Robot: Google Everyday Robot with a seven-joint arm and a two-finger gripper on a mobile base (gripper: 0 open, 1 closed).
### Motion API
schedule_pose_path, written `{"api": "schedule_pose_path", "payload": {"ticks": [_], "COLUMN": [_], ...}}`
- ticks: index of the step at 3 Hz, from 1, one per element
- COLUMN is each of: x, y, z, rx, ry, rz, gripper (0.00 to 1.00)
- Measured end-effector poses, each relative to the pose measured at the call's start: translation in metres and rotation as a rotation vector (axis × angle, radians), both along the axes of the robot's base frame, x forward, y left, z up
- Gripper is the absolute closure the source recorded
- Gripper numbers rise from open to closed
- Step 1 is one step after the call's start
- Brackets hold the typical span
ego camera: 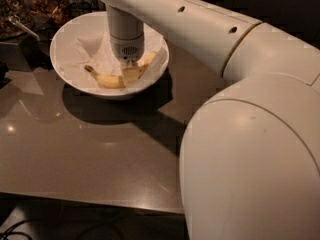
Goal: Pick banana from white bowl
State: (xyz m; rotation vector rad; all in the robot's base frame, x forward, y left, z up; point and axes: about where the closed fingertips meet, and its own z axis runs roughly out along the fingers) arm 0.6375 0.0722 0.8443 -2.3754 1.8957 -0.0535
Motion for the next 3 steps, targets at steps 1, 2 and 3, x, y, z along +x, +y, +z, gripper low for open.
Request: {"api": "schedule_pose_path", "payload": {"ticks": [1,2,3], "x": [-0.001,-0.009,-0.027], "y": [0.000,-0.005,-0.011], "z": [0.000,0.022,0.060], "rx": [0.002,0.022,0.078], "ry": [-0.003,-0.021,-0.066], "rz": [0.001,-0.012,0.004], "gripper": [1.00,1.00,1.00]}}
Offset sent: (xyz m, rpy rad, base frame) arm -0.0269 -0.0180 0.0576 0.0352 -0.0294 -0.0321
